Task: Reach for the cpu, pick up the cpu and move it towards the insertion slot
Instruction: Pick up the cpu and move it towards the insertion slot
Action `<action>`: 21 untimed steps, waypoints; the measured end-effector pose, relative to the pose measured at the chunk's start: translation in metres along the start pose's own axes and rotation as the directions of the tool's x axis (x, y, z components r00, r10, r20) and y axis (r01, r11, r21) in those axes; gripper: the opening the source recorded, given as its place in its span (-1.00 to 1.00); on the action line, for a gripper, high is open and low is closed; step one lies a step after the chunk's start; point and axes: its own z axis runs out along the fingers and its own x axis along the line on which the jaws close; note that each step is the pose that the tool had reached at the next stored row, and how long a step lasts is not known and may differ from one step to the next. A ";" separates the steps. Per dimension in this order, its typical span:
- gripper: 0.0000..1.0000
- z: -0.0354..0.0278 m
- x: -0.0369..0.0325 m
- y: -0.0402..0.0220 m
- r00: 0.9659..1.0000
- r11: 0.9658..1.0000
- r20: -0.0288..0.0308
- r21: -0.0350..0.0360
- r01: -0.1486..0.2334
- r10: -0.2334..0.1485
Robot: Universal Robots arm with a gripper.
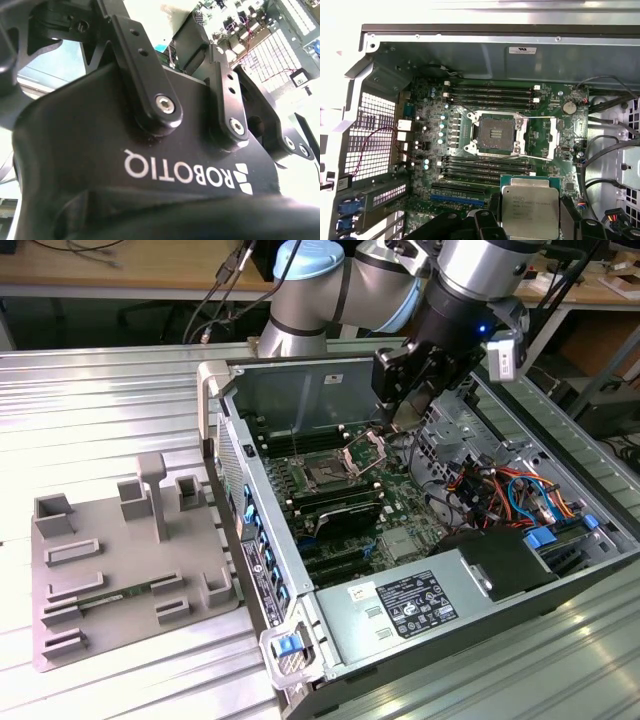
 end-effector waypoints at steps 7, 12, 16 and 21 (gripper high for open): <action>0.09 0.0031 -0.0001 0.0022 1.000 1.000 0.000 0.000 0.000 0.000; 0.09 0.0055 -0.0008 0.0091 1.000 1.000 0.000 0.000 0.000 0.000; 0.09 0.0072 -0.0012 0.0140 1.000 1.000 0.000 0.000 0.000 0.000; 0.09 0.0108 -0.0017 0.0210 1.000 1.000 0.000 0.000 0.000 0.000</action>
